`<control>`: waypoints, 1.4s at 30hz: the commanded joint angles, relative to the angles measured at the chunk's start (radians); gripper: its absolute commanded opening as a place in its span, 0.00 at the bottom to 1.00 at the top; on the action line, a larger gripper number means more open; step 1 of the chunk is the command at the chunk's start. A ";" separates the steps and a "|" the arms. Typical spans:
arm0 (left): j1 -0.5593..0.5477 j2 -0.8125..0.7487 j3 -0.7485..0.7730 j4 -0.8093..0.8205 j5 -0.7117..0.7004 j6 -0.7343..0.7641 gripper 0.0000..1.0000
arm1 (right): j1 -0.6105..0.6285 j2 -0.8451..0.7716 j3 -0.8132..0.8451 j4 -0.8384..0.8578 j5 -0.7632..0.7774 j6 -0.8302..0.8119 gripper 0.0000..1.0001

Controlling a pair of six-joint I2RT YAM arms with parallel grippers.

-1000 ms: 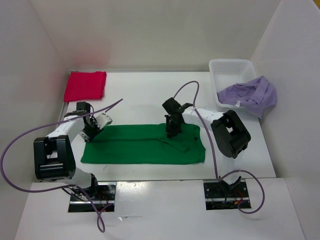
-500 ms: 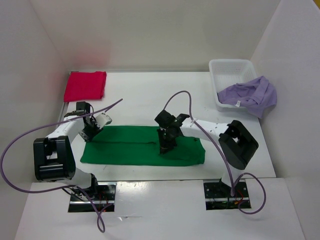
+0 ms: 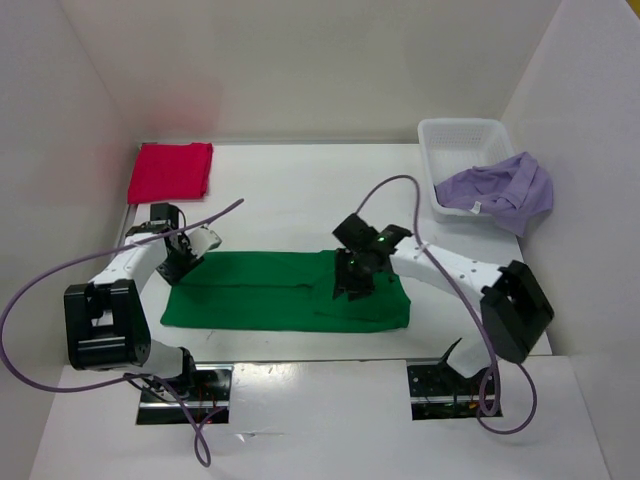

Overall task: Fold and stack the t-shirts
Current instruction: Fold the other side of the tshirt into a rectangle, then rotate the tshirt 90 degrees

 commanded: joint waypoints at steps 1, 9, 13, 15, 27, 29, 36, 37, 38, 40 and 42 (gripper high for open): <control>0.000 -0.043 0.018 -0.084 0.003 0.004 0.45 | -0.138 -0.126 -0.064 -0.010 0.119 0.088 0.48; 0.012 -0.095 0.004 -0.190 0.011 0.079 0.58 | -0.326 -0.424 -0.272 -0.018 0.185 0.266 0.55; 0.037 -0.095 0.110 -0.095 0.022 -0.022 0.60 | -0.347 -0.566 -0.398 -0.018 0.197 0.409 0.55; 0.037 -0.068 0.166 0.011 0.032 -0.105 0.67 | -0.356 -0.601 -0.452 -0.018 0.208 0.465 0.55; 0.026 0.286 0.205 0.259 -0.087 -0.194 0.69 | -0.329 -0.337 -0.488 0.007 0.193 0.476 0.70; 0.026 0.299 0.182 0.273 -0.078 -0.203 0.70 | -0.315 -0.270 -0.498 0.043 0.184 0.476 0.70; 0.049 0.322 0.104 0.315 -0.095 -0.194 0.69 | -0.304 -0.121 -0.442 0.035 0.191 0.441 0.35; 0.060 0.322 0.095 0.300 -0.083 -0.185 0.69 | -0.304 -0.107 -0.426 0.035 0.214 0.441 0.27; 0.078 0.322 0.094 0.299 -0.074 -0.185 0.69 | -0.304 -0.093 -0.408 0.035 0.214 0.430 0.22; 0.089 0.322 0.085 0.269 -0.074 -0.185 0.69 | -0.304 -0.041 -0.380 0.015 0.214 0.430 0.06; 0.100 0.322 0.075 0.235 -0.074 -0.185 0.69 | -0.304 -0.001 -0.362 0.015 0.204 0.380 0.00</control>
